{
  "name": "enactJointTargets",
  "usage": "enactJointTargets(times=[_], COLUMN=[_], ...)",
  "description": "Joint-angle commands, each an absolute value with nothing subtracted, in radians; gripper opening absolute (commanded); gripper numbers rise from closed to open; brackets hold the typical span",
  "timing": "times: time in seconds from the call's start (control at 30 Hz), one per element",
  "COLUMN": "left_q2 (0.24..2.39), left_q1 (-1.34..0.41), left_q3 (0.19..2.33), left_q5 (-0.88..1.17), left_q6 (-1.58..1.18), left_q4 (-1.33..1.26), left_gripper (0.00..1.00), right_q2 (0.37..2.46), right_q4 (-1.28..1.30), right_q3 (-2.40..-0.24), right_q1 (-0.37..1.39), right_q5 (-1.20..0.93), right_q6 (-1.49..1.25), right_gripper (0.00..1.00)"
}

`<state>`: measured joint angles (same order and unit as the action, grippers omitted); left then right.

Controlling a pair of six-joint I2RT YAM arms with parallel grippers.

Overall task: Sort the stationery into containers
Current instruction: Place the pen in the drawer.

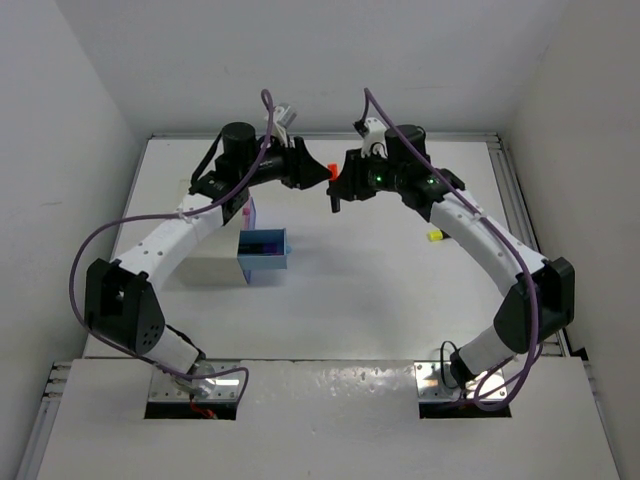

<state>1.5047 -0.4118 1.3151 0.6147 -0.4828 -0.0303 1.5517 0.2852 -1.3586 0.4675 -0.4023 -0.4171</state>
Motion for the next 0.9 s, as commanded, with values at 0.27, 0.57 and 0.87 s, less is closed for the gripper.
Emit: enactJointTargets(times=[0.27, 0.57, 0.87], left_q2=[1.522, 1.529, 1.529], left_q1=[-0.413, -0.414, -0.405], left_q3=[1.356, 1.333, 1.325], left_q5=[0.623, 0.630, 0.637], left_q6=[-0.520, -0.529, -0.505], left_q4=[-0.072, -0.074, -0.066], left_gripper=[0.47, 0.40, 0.00], right_q2=[1.522, 1.525, 1.516], right_q4=[0.284, 0.293, 0.305], right_q3=[-1.404, -1.422, -1.413], right_q1=[0.502, 0.514, 0.518], right_q5=[-0.403, -0.387, -0.402], right_q6=[-0.364, -0.351, -0.339], right_gripper=[0.00, 0.00, 0.27])
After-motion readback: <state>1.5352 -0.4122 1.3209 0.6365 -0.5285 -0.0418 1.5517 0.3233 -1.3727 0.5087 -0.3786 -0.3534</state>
